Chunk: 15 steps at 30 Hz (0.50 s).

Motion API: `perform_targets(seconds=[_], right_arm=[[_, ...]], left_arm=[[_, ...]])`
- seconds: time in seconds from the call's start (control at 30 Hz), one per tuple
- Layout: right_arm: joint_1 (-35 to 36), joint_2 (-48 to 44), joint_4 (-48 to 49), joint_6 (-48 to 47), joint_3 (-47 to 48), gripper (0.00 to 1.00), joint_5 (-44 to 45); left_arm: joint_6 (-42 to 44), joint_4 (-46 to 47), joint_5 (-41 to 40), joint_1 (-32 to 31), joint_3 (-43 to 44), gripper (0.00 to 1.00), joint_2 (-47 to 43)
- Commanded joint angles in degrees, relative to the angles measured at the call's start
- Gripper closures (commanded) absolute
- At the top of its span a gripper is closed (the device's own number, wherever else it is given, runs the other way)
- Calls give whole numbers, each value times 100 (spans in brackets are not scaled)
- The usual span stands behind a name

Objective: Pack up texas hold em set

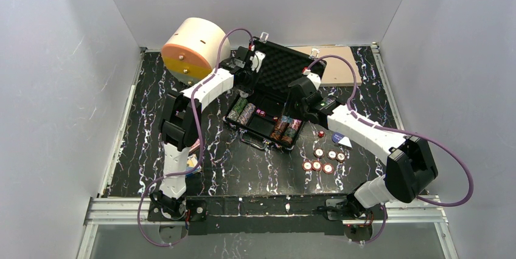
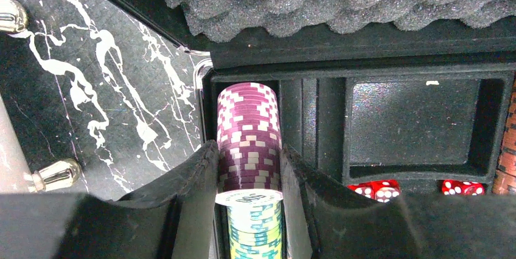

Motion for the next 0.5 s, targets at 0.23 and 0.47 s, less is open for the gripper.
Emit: perform_targets(seconds=[0.23, 0.47], right_arm=[[54, -177, 272, 71, 258, 78, 180], [71, -223, 256, 72, 232, 78, 216]], left_arm=[[-151, -595, -204, -58, -33, 55, 227], [-202, -809, -235, -58, 227, 50, 373]])
